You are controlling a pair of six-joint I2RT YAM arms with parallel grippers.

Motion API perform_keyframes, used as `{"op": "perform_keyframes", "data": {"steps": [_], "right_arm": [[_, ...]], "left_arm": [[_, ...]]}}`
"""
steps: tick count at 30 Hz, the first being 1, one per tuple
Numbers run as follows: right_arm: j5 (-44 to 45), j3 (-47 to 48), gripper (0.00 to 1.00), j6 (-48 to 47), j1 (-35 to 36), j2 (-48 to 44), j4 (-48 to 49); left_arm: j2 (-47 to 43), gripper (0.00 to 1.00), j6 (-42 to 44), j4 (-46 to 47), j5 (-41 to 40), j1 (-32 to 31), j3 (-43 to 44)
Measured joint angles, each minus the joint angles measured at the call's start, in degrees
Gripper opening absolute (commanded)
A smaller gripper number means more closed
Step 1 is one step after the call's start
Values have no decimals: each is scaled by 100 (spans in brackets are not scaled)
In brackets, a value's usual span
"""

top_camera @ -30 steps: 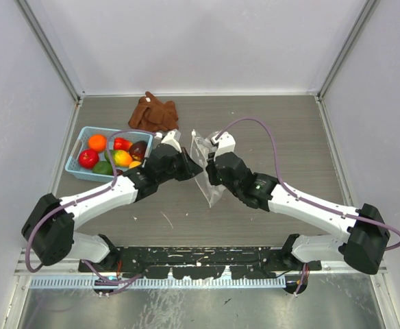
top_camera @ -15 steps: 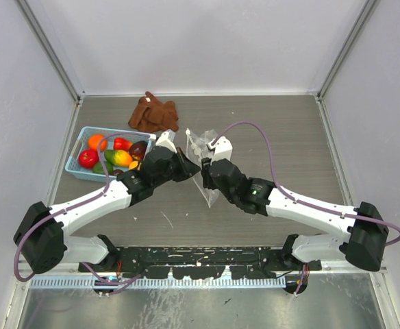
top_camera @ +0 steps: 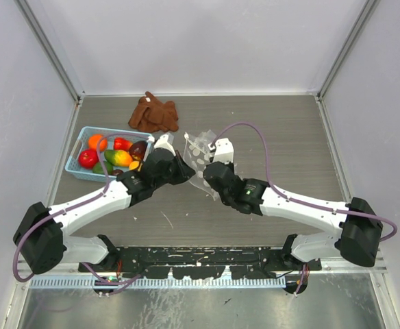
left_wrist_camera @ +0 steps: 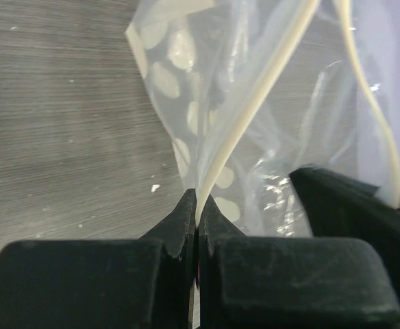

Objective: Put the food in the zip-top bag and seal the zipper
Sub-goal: Open the zipper of the food storage bag.

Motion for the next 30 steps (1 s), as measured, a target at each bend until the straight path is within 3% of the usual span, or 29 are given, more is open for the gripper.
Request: {"op": "perform_keyframes", "data": {"steps": [7, 19, 23, 30], "right_arm": [[837, 188, 5, -247, 0, -94, -282], [2100, 1303, 5, -970, 35, -15, -428], [2227, 1508, 13, -907, 31, 162, -649], [1670, 1379, 26, -857, -15, 391, -785]], "left_arm": [[-98, 0, 271, -824, -431, 0, 229], [-391, 0, 835, -1908, -1287, -72, 1268], [-540, 0, 938, -1930, -1248, -72, 1290], [-409, 0, 903, -1899, -800, -74, 953]]}}
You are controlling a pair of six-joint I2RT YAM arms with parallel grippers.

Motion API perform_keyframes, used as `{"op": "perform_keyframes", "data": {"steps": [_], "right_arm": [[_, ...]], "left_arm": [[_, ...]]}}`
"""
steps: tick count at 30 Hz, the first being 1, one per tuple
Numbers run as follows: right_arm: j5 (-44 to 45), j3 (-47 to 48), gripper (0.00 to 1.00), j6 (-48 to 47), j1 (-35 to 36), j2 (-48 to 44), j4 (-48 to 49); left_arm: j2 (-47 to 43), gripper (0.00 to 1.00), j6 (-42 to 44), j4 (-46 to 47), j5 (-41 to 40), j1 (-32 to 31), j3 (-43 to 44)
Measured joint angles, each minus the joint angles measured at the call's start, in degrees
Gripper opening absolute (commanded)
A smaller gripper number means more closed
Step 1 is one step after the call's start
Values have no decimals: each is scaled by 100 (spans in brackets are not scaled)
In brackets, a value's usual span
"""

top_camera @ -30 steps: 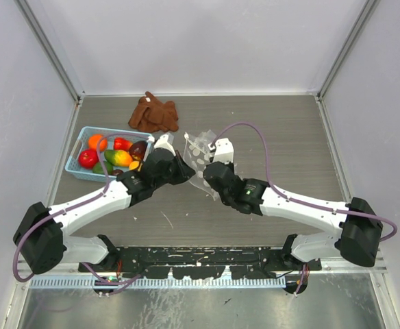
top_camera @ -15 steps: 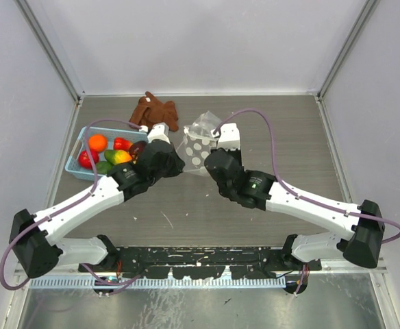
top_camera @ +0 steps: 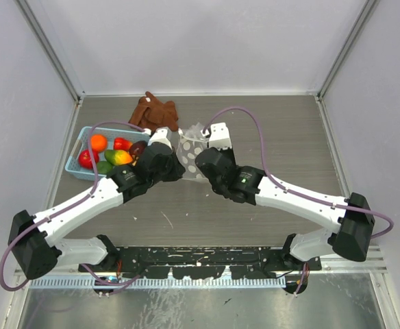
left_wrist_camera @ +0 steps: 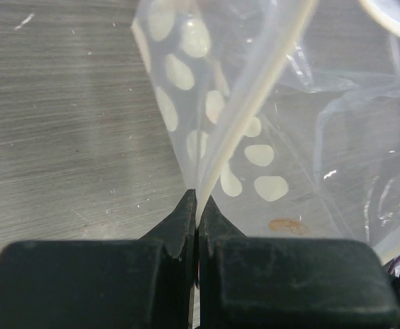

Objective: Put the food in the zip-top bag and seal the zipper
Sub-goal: Open the zipper of the food storage bag.

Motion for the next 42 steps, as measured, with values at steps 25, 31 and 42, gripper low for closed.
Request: {"op": "perform_keyframes", "data": {"steps": [25, 31, 42], "right_arm": [[-1888, 74, 62, -219, -48, 1010, 660], [-2238, 138, 52, -391, -380, 1287, 890], [-925, 153, 39, -466, -914, 1207, 922]], "left_arm": [[-127, 0, 28, 2, 258, -72, -31], [-177, 0, 57, -44, 297, -72, -31], [-531, 0, 190, -216, 170, -76, -105]]}}
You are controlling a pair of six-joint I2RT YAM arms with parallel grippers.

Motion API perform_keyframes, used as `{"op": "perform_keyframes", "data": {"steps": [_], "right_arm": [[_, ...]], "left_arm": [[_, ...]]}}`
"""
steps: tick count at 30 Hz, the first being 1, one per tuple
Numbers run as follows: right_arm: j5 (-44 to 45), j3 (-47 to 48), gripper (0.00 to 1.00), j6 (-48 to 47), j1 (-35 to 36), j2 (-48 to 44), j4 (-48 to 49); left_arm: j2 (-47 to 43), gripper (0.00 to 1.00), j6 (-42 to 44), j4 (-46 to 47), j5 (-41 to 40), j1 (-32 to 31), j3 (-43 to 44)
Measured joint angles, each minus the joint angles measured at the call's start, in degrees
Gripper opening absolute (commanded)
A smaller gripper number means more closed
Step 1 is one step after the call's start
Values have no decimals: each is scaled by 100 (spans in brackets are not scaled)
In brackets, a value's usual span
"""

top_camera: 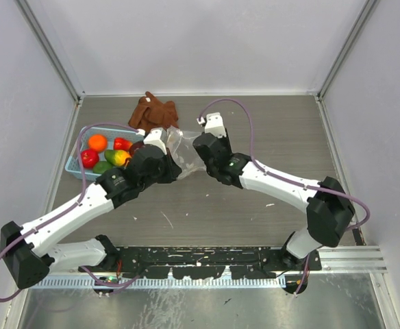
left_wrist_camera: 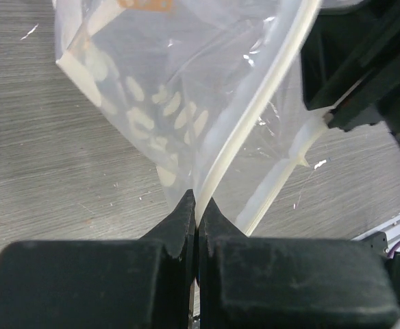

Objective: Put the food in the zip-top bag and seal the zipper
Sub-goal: Open the zipper of the food storage bag.

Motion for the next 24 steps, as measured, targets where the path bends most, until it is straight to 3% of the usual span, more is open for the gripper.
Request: {"op": "perform_keyframes", "data": {"steps": [6, 15, 24], "right_arm": [[33, -98, 48, 101, 13, -433, -33], [-1110, -708, 75, 11, -13, -1189, 254], [-1790, -669, 86, -245, -13, -1051, 481]], "left_arm": [[109, 0, 114, -50, -70, 0, 7], [439, 0, 323, -35, 295, 0, 166], [570, 0, 463, 28, 691, 0, 297]]}}
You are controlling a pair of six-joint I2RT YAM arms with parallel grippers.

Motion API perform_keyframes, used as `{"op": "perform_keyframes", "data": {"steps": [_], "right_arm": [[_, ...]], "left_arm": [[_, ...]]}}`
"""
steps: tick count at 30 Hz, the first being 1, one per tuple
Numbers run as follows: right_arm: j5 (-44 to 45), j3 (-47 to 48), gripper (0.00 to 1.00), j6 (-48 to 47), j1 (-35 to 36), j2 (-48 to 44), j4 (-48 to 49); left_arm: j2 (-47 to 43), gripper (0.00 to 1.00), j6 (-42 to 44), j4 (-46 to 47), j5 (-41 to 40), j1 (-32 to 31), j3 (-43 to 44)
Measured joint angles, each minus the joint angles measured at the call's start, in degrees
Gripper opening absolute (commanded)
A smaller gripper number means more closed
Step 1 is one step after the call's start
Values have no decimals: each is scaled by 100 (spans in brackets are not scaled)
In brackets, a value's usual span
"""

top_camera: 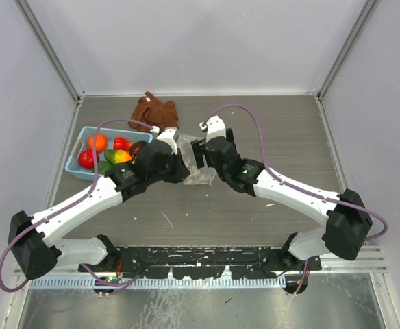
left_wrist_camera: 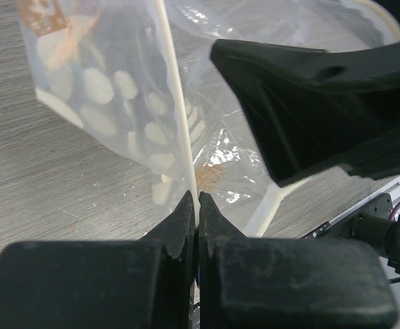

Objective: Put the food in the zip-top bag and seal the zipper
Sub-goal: Open the zipper of the food storage bag.

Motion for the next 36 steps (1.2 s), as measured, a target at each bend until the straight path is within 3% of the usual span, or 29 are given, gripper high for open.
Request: {"op": "perform_keyframes", "data": {"steps": [9, 18, 31, 36], "right_arm": [[553, 223, 82, -254, -2, 682, 35], [1397, 269, 84, 260, -251, 560, -162], [175, 463, 89, 1355, -254, -190, -1180], [133, 463, 89, 1912, -74, -236, -1674]], "left_arm": [[11, 0, 57, 20, 216, 0, 28], [13, 0, 79, -70, 66, -7, 26], [133, 0, -212, 284, -308, -9, -13], [140, 0, -415, 623, -444, -9, -131]]}}
